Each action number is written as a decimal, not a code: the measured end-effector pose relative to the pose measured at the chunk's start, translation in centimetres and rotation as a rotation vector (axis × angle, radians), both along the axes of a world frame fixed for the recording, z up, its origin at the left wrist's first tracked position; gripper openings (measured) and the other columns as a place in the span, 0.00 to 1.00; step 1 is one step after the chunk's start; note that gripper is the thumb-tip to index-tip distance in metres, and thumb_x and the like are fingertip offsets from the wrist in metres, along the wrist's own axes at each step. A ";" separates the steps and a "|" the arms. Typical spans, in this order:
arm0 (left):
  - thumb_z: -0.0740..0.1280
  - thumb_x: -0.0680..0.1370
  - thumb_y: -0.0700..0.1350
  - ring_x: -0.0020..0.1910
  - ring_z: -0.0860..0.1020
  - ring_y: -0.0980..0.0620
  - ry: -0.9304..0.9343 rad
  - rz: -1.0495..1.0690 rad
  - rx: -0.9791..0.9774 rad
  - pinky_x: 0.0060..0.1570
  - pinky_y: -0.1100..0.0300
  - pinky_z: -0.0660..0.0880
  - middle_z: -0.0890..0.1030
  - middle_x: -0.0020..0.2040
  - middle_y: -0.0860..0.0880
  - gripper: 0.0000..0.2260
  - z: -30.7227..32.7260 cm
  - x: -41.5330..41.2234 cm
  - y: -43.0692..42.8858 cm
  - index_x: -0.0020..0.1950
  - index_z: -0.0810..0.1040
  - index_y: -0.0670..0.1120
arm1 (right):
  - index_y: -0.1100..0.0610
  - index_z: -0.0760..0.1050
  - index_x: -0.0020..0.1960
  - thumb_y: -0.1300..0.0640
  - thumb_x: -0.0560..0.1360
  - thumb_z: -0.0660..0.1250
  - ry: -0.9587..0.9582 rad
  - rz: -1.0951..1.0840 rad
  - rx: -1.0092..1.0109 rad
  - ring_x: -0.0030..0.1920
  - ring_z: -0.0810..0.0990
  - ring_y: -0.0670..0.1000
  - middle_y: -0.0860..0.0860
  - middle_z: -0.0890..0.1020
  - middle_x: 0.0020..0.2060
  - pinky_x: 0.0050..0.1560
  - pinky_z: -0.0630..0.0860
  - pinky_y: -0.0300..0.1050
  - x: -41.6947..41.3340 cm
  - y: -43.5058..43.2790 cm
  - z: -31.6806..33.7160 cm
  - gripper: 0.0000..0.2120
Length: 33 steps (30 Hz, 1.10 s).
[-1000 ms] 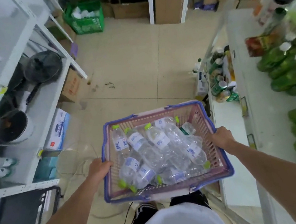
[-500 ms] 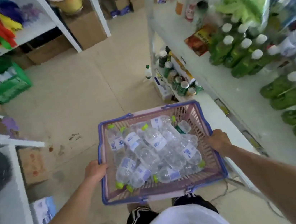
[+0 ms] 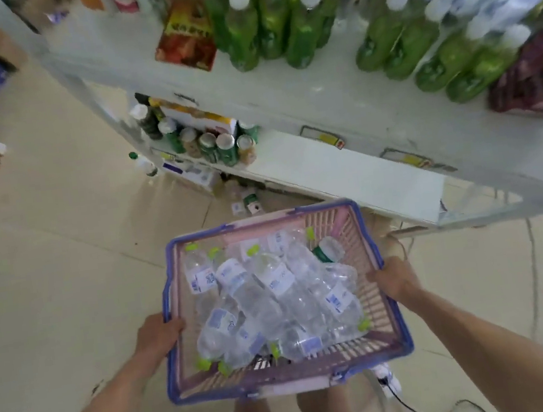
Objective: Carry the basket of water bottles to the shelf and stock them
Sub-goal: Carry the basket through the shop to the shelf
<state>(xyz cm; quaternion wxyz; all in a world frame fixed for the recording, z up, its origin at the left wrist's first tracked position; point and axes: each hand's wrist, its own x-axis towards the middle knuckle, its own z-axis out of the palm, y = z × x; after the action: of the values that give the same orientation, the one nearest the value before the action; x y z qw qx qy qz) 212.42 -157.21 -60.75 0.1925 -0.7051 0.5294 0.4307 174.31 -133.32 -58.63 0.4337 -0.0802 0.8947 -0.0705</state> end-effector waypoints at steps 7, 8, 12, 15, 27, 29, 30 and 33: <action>0.70 0.66 0.50 0.39 0.80 0.44 0.000 -0.207 0.012 0.37 0.57 0.71 0.82 0.37 0.45 0.11 -12.3 -5.2 0.0 0.42 0.83 0.44 | 0.59 0.80 0.39 0.56 0.72 0.72 -0.007 -0.192 0.071 0.38 0.83 0.54 0.54 0.84 0.35 0.37 0.77 0.43 0.4 7.4 -12.3 0.07; 0.69 0.64 0.50 0.39 0.79 0.44 -0.002 -0.228 0.009 0.39 0.56 0.71 0.82 0.37 0.44 0.12 -14.5 -6.0 0.0 0.42 0.82 0.44 | 0.60 0.82 0.42 0.56 0.72 0.72 -0.011 -0.219 0.060 0.38 0.85 0.54 0.54 0.85 0.36 0.39 0.80 0.45 0.5 8.3 -14.5 0.06; 0.72 0.74 0.43 0.40 0.77 0.43 -0.037 -0.337 0.025 0.39 0.56 0.69 0.80 0.37 0.44 0.03 -24.2 -8.3 0.8 0.42 0.80 0.45 | 0.64 0.83 0.44 0.57 0.74 0.73 -0.009 -0.278 0.085 0.32 0.82 0.51 0.54 0.84 0.31 0.34 0.77 0.47 0.7 12.4 -23.5 0.08; 0.71 0.72 0.47 0.41 0.80 0.43 -0.031 -0.399 0.058 0.39 0.57 0.71 0.82 0.37 0.45 0.06 -30.6 -9.8 1.7 0.40 0.81 0.44 | 0.67 0.84 0.45 0.54 0.73 0.74 -0.002 -0.310 0.118 0.38 0.87 0.58 0.60 0.87 0.36 0.37 0.79 0.48 0.3 14.9 -29.9 0.14; 0.71 0.72 0.43 0.40 0.84 0.40 0.158 -0.518 -0.039 0.38 0.54 0.75 0.82 0.33 0.44 0.07 -45.5 -21.7 0.8 0.39 0.82 0.40 | 0.64 0.79 0.34 0.56 0.73 0.74 0.116 -0.500 0.099 0.34 0.81 0.57 0.59 0.83 0.30 0.35 0.72 0.46 -4.9 18.3 -44.4 0.14; 0.70 0.75 0.44 0.37 0.81 0.41 0.195 -0.522 -0.095 0.36 0.54 0.72 0.79 0.31 0.46 0.10 -46.6 -23.1 0.9 0.35 0.79 0.42 | 0.65 0.81 0.36 0.58 0.73 0.74 0.131 -0.530 0.045 0.35 0.81 0.58 0.61 0.83 0.32 0.36 0.73 0.47 -5.8 18.2 -45.7 0.11; 0.70 0.77 0.46 0.36 0.80 0.42 0.197 -0.538 -0.131 0.36 0.54 0.70 0.78 0.31 0.45 0.12 -46.9 -23.8 1.0 0.35 0.78 0.43 | 0.64 0.81 0.38 0.58 0.73 0.74 0.145 -0.545 0.021 0.37 0.82 0.59 0.61 0.84 0.35 0.38 0.75 0.49 -6.3 17.9 -46.4 0.09; 0.69 0.79 0.50 0.36 0.77 0.41 0.198 -0.485 -0.241 0.36 0.53 0.68 0.77 0.30 0.44 0.15 -47.7 -25.9 1.7 0.34 0.76 0.45 | 0.60 0.78 0.38 0.58 0.74 0.74 0.200 -0.568 -0.047 0.42 0.81 0.61 0.63 0.83 0.39 0.42 0.75 0.50 -7.5 16.9 -47.5 0.09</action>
<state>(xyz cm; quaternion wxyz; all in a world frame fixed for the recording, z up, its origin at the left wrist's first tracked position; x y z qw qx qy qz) 186.49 -155.51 -108.46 0.1520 -0.5302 0.7461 0.3730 166.79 -116.46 -106.16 0.3044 0.1568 0.9177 -0.2014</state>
